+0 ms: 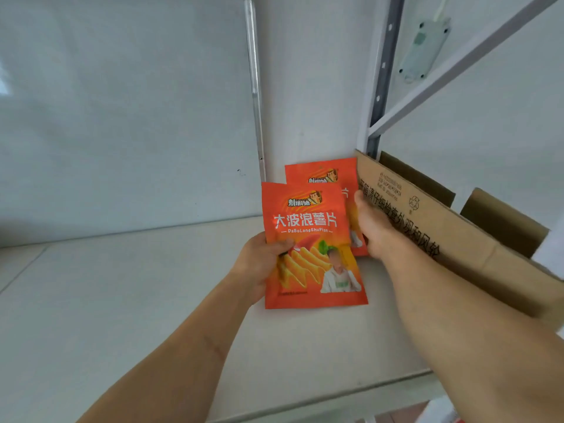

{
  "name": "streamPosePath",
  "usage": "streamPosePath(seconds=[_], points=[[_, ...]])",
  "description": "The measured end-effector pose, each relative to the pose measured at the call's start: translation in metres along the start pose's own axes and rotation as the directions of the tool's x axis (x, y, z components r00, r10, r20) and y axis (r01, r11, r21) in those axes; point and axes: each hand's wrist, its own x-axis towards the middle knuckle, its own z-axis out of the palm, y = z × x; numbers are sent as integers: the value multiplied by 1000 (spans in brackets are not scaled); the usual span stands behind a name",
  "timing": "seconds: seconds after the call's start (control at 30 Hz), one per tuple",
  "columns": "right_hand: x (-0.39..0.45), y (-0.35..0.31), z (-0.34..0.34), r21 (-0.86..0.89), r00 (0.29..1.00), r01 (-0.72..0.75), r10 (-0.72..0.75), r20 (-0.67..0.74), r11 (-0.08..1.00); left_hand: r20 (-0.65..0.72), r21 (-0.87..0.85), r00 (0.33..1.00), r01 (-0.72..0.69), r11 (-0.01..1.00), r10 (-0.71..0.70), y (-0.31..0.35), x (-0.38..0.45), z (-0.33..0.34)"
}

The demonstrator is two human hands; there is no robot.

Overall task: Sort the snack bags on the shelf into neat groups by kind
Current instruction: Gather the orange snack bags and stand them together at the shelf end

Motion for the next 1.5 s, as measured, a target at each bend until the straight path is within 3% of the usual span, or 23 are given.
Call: streamPosePath(seconds=[0.2,0.33,0.57,0.8,0.87,0.93,1.03,1.1,1.17,1.27,1.33,1.5], points=[[12,-5,-1,-110,991,30,-15,131,994,-157,265,976,-104,959,150,-10,16,30],[24,5,5,-254,960,232,-178,218,939,-228,342,952,-117,932,203,-6,19,43],[39,14,13,-444,950,311,-263,167,840,-314,463,918,-74,883,242,-13,33,48],[33,12,17,-580,955,263,-294,43,771,-351,469,914,-15,883,202,-7,33,46],[27,6,19,-661,936,263,-351,-2,703,-380,474,903,4,880,201,0,26,42],[20,2,22,-759,883,323,-469,27,565,-389,547,890,17,837,236,4,21,32],[5,2,32,-862,716,472,-651,253,185,-341,778,874,56,626,346,8,7,10],[-9,4,46,-816,623,578,-630,464,-29,-274,913,859,91,398,433,8,-5,-10],[-27,8,65,-746,555,645,-571,605,-164,-192,978,847,125,166,495,9,-18,-34],[-60,17,101,-643,443,717,-534,720,-271,-91,975,839,186,-125,536,9,-41,-75],[-84,24,129,-583,379,745,-514,770,-324,-50,941,839,222,-256,542,9,-60,-105],[-155,41,211,-489,294,789,-471,832,-372,-71,886,834,304,-349,546,11,-117,-186]])
